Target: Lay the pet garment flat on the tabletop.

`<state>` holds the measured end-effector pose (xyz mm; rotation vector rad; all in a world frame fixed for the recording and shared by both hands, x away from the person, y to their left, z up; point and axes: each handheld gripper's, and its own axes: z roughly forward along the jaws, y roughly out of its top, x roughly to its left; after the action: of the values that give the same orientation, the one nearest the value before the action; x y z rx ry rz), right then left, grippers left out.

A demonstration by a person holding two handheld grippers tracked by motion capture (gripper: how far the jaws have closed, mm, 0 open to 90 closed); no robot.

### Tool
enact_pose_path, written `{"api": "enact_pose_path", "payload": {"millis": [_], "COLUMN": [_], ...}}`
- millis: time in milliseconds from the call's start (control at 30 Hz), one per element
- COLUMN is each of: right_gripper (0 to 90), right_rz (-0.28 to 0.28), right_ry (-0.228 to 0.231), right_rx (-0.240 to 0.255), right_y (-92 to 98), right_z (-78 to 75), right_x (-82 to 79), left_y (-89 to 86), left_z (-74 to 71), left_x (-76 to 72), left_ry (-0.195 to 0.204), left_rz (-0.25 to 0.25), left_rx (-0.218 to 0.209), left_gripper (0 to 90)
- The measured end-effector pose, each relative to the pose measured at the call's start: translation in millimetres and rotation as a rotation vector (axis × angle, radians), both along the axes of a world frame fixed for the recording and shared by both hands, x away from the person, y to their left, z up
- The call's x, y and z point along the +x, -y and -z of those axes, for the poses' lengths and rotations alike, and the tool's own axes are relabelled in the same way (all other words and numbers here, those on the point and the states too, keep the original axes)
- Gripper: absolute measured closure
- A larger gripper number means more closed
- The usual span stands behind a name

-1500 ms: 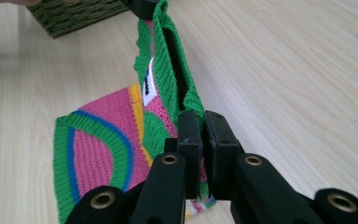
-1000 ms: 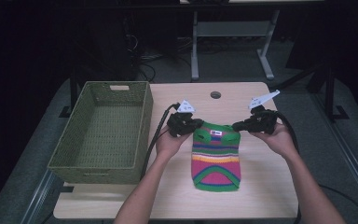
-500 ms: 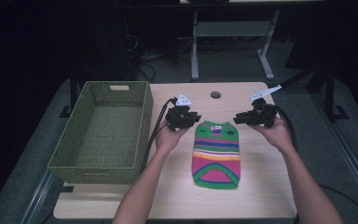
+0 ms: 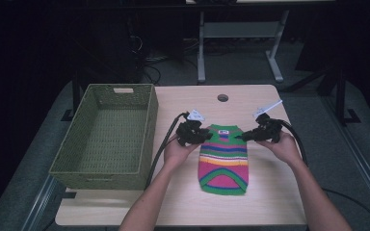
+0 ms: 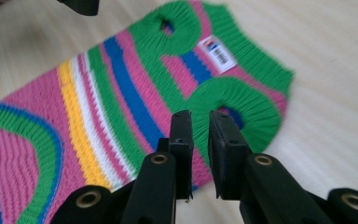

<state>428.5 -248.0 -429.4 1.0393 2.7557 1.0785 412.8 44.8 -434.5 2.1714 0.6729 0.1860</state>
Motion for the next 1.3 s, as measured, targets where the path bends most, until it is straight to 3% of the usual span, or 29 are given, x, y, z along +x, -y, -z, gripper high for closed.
{"api": "enact_pose_path", "payload": {"millis": [233, 300, 433, 500, 667, 833, 933, 1067, 1133, 1300], "right_gripper": [76.4, 76.3, 76.3, 75.7, 74.4, 73.4, 73.0, 71.8, 67.0, 65.1], "right_rz": [-0.042, -0.053, -0.049, -0.04, -0.026, 0.0, 0.009, 0.016, 0.022, 0.014], "right_ry": [-0.031, -0.043, -0.037, -0.023, -0.016, -0.007, -0.009, -0.012, -0.011, -0.015], "right_rx": [-0.03, -0.063, -0.049, -0.047, -0.047, -0.031, -0.022, -0.003, 0.007, -0.003], "right_y": [-9.3, -14.7, -15.8, -17.1, -18.7, -18.6, -18.2, -16.4, -15.5, -14.6], "right_z": [16.8, 24.3, 27.3, 28.4, 28.9, 30.5, 31.0, 32.4, 32.2, 27.7], "right_x": [-8.8, -10.5, -9.7, -8.0, -5.7, -2.0, -0.3, 1.1, 1.6, -4.5], "left_y": [4.0, 4.1, 4.5, 3.6, 2.7, 3.2, 1.6, -0.3, -2.0, -3.5], "left_z": [15.7, 19.1, 21.4, 23.1, 27.1, 26.3, 28.4, 27.9, 26.6, 21.0], "left_x": [-10.1, -11.5, -11.6, -10.1, -6.4, -1.5, 1.5, 2.3, 2.1, -3.5], "left_ry": [-0.049, -0.068, -0.077, -0.083, -0.1, -0.088, -0.102, -0.099, -0.094, -0.09], "left_rz": [0.026, 0.026, 0.017, 0.015, -0.009, -0.022, -0.037, -0.046, -0.043, -0.03], "left_rx": [0.058, 0.067, 0.075, 0.108, 0.092, 0.119, 0.087, 0.083, 0.084, 0.065], "left_gripper": [74.1, 74.5, 74.3, 73.8, 73.6, 72.9, 72.6, 71.1, 70.7, 69.5]}}
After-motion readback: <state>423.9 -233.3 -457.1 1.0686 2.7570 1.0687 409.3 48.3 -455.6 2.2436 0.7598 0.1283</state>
